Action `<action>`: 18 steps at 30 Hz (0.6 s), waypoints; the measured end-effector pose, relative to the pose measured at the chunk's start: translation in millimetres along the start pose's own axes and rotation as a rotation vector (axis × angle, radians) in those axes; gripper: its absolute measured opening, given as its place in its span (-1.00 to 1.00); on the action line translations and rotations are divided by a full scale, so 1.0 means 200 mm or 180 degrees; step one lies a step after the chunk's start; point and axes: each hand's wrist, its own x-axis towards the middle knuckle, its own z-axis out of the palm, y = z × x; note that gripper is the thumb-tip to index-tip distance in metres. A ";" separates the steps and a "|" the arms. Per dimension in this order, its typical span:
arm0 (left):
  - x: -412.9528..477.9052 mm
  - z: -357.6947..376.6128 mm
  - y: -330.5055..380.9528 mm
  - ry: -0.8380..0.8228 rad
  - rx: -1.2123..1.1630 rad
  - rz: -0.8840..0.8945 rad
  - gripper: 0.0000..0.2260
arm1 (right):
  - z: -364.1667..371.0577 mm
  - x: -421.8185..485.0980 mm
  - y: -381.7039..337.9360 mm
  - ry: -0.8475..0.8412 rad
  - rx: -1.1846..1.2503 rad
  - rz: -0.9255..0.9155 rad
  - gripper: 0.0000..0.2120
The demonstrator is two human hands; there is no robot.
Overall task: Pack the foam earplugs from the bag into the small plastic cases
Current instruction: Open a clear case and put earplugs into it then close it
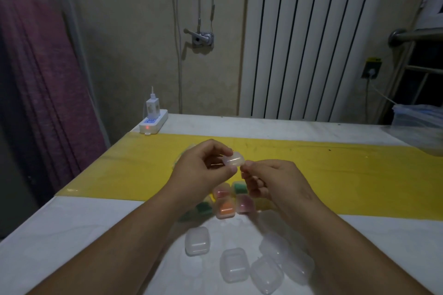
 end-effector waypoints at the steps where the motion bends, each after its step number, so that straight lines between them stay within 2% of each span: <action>1: 0.00 0.00 0.00 -0.0009 0.0043 0.0041 -0.80 | 0.00 0.00 0.01 -0.0071 -0.0026 -0.0033 -0.75; 6: -0.01 0.02 -0.01 0.0010 0.0345 0.0214 -0.82 | 0.01 0.00 0.04 -0.0099 -0.0405 -0.0350 -0.67; 13: -0.02 0.02 0.00 -0.0033 0.0739 0.0480 -0.83 | 0.05 -0.02 0.03 0.0144 -0.0556 -0.0394 -0.75; 18: -0.02 0.03 0.01 -0.0042 0.0630 0.0349 -0.80 | 0.06 -0.05 0.00 0.0399 -0.0600 -0.0348 -0.78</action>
